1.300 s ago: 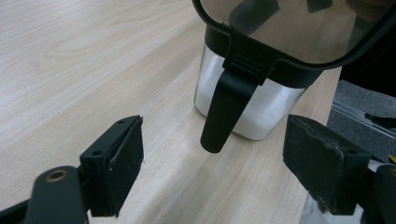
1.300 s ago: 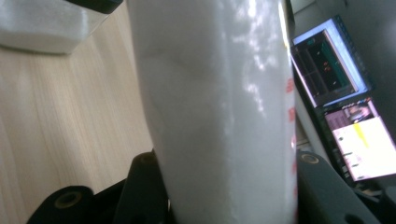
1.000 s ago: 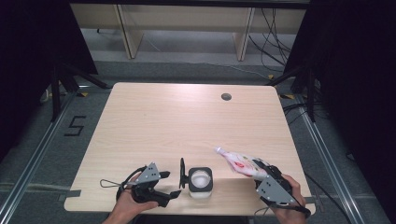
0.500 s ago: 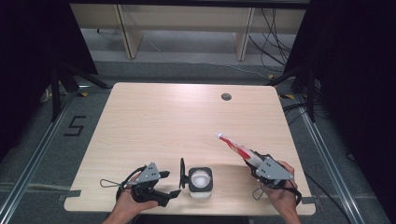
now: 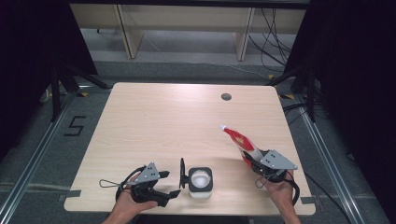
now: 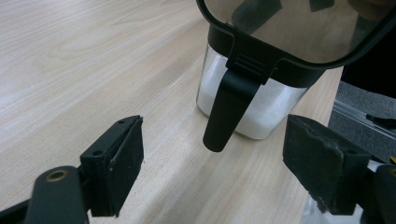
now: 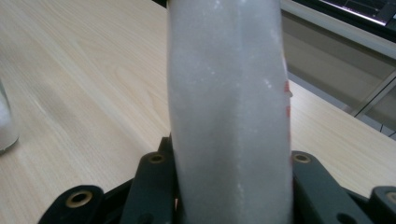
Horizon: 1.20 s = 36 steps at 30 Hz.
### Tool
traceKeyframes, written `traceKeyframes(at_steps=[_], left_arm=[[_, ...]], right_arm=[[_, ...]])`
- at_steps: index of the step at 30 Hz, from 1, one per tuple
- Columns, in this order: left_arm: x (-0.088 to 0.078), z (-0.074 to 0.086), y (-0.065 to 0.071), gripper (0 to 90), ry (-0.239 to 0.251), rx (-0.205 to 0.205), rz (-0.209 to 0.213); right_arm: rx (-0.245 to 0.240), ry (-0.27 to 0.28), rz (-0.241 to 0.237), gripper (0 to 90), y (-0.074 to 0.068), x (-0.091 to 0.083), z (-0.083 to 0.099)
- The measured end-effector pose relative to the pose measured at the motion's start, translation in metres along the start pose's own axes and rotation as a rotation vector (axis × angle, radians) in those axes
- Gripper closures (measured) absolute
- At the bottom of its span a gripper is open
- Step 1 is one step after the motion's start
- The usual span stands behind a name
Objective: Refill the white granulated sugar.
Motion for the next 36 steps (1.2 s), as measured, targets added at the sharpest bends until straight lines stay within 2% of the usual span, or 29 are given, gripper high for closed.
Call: traceKeyframes(at_steps=[1,2,5,6,7,8,9,14,15,19,20,21,25,26,29,30,31,32,35,36], left_arm=[[0.0,0.0,0.001,20.1,0.002,-0.023,-0.007],[0.0,0.0,0.001,20.1,0.001,-0.023,-0.007],[0.0,0.0,0.001,20.1,0.002,-0.023,-0.007],[0.0,0.0,0.001,20.1,0.002,-0.022,-0.007],[0.0,0.0,0.001,20.1,0.003,-0.023,-0.008],[0.0,0.0,0.001,20.1,0.0,-0.021,-0.004],[0.0,0.0,0.001,20.1,0.0,-0.022,-0.004],[0.0,0.0,0.001,20.1,0.002,-0.022,-0.009],[-0.001,0.0,0.001,20.1,0.0,-0.024,-0.013],[-0.001,0.0,-0.001,20.2,0.001,0.008,-0.008],[0.0,0.0,-0.001,20.1,0.004,0.003,-0.003],[0.0,0.001,0.001,20.1,0.004,-0.025,-0.012],[0.001,0.001,0.001,20.1,0.007,-0.017,-0.007],[0.001,0.0,0.002,20.2,0.012,-0.025,-0.004],[0.001,0.0,0.001,20.1,0.012,-0.025,-0.008],[0.001,0.0,0.002,20.2,0.01,-0.025,-0.006],[0.001,0.0,0.002,20.2,0.011,-0.025,-0.005],[0.001,0.0,0.002,20.1,0.012,-0.024,-0.005],[0.0,0.001,0.001,20.2,0.004,-0.02,-0.012],[0.0,0.001,0.001,20.1,0.004,-0.022,-0.013]], right_arm=[[-0.005,-0.002,0.002,67.5,0.0,-0.001,0.001],[-0.018,-0.004,-0.001,67.5,0.001,-0.002,0.001],[0.038,0.001,-0.003,67.5,0.002,-0.007,0.005],[0.034,0.003,-0.003,67.4,0.004,-0.009,0.006],[0.062,0.003,0.007,67.4,0.005,-0.011,0.008],[0.06,0.015,0.015,67.4,0.007,-0.012,0.009],[0.068,-0.002,0.009,67.4,0.008,-0.015,0.011],[0.078,0.0,0.009,67.4,0.012,-0.021,0.015],[0.092,0.001,0.012,67.4,0.012,-0.022,0.014],[0.113,-0.004,0.012,67.4,0.013,-0.026,0.016],[0.145,-0.013,0.017,67.4,0.012,-0.028,0.016],[0.164,-0.018,0.016,67.3,0.011,-0.03,0.018],[0.188,0.001,0.022,67.3,0.016,-0.036,0.02],[0.245,-0.022,0.026,67.3,0.013,-0.04,0.023],[0.273,-0.001,0.036,67.2,0.016,-0.044,0.026],[0.255,0.009,0.021,67.2,0.018,-0.044,0.027],[0.231,0.024,0.036,67.1,0.021,-0.043,0.027],[0.286,0.001,0.035,67.0,0.017,-0.045,0.027],[0.261,0.006,0.033,66.0,0.017,-0.046,0.027],[0.27,-0.016,0.05,65.6,0.016,-0.049,0.028]])
Point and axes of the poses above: each handheld gripper's, and its own axes: x roughly forward along the jaws, z roughly out of its underside, y roughly to its right, the point moved 7 cm from there along x, roughly forward along the jaws, and after that the axes turned 5 degrees about y, right-handed, at the moved point
